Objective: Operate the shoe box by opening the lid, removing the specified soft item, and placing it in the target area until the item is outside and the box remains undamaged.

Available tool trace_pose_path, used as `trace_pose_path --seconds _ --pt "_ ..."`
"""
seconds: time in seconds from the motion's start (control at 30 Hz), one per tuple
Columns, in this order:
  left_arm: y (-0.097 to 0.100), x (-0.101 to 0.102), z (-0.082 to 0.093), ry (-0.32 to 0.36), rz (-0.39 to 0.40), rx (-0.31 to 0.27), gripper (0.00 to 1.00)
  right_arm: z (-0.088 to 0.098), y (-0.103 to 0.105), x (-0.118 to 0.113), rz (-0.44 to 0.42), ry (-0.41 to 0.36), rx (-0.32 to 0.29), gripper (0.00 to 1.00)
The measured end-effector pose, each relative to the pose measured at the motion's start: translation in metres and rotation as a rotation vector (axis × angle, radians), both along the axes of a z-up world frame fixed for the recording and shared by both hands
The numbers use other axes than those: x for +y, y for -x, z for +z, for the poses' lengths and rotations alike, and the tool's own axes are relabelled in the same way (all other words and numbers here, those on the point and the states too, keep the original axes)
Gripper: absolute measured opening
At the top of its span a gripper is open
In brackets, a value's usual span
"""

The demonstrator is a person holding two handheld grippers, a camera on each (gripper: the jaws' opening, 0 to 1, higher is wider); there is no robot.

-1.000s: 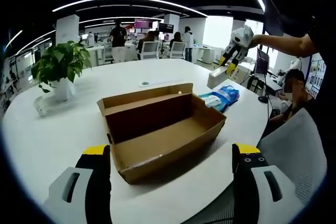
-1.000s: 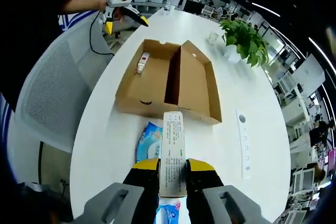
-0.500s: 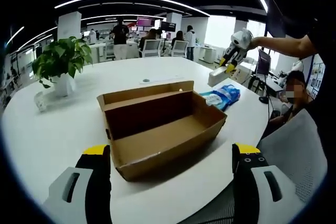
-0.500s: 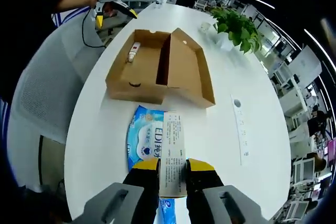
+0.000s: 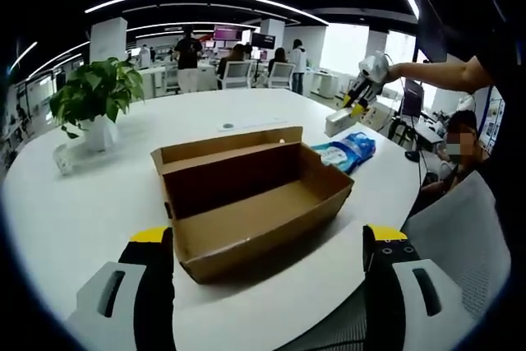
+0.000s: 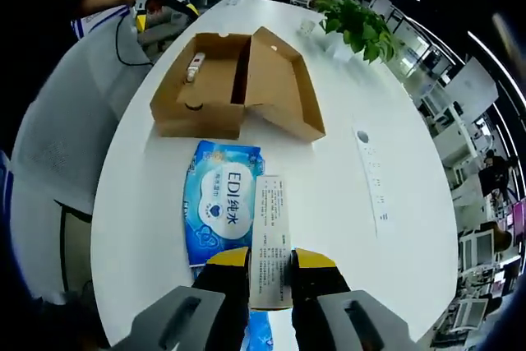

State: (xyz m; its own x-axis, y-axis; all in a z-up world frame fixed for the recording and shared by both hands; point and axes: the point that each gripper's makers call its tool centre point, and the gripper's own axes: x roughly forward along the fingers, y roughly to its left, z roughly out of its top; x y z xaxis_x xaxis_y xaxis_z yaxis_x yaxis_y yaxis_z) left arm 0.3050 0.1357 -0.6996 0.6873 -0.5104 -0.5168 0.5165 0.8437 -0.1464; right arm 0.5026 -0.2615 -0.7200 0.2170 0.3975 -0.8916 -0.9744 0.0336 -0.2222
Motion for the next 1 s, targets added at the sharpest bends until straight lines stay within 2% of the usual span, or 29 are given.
trace_pose_path --seconds 0.53,1.0 --pt "0.002 -0.008 -0.005 -0.012 -0.02 0.028 1.0 -0.022 -0.027 -0.032 -0.04 0.032 0.01 0.15" --pt "0.004 -0.001 -0.013 -0.028 -0.004 0.052 0.99 -0.041 -0.031 -0.052 -0.059 0.076 0.039 0.15"
